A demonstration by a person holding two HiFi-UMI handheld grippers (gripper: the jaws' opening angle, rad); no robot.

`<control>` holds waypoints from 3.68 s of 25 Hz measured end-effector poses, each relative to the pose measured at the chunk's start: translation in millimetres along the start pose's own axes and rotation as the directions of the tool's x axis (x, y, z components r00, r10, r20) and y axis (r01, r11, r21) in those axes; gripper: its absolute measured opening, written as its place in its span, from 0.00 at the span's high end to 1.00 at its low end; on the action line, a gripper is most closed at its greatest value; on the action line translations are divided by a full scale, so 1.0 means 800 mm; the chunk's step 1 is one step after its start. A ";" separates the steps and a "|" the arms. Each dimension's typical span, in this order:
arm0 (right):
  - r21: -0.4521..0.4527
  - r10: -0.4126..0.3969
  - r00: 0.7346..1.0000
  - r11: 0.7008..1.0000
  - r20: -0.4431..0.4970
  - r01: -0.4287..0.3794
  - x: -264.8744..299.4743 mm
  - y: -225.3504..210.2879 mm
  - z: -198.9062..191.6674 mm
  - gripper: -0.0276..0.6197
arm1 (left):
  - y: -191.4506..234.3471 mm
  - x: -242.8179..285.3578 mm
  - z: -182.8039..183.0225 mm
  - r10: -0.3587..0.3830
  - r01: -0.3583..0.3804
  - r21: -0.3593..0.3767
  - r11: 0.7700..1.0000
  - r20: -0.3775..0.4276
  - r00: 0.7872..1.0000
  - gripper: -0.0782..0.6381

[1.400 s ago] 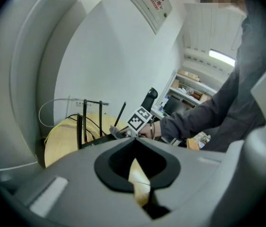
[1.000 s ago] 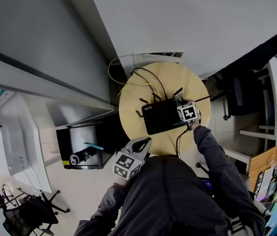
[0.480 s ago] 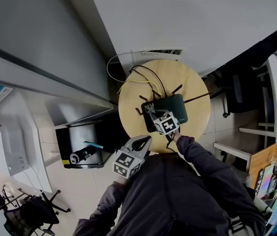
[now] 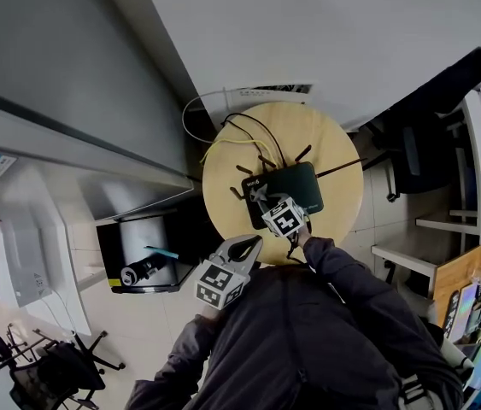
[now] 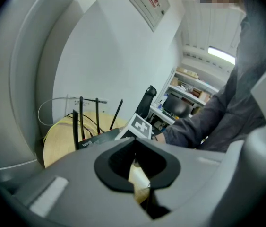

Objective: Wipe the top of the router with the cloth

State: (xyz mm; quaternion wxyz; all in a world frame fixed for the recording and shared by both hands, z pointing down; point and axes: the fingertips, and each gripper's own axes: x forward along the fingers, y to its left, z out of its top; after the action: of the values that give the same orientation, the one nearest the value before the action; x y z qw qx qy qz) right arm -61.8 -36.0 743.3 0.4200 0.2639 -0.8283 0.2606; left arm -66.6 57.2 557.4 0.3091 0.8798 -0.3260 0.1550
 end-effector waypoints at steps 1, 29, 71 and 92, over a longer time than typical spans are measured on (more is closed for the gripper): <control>0.005 -0.012 1.000 1.000 0.001 0.012 -0.004 -0.009 -0.003 0.91 | -0.002 0.003 0.001 -0.005 0.005 0.005 1.000 -0.003 1.000 0.89; 0.101 -0.227 0.971 0.970 0.071 0.219 -0.076 -0.101 -0.036 0.91 | -0.014 -0.009 -0.017 -0.006 0.006 0.012 1.000 -0.011 1.000 0.89; 0.267 -0.263 0.957 0.938 0.124 0.223 -0.109 -0.091 -0.104 0.91 | -0.022 -0.009 -0.027 -0.120 0.130 0.092 0.987 -0.105 0.987 0.89; 0.399 0.046 0.998 0.915 0.046 -0.060 -0.019 0.017 -0.137 0.91 | -0.018 -0.016 -0.028 -0.114 0.128 0.104 0.986 -0.128 0.985 0.89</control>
State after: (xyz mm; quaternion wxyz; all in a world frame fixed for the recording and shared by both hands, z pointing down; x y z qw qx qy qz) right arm -1.6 48.6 783.9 0.3350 0.3263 -0.7717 0.4310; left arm -67.9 85.9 562.0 0.2873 0.9029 -0.2433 0.2074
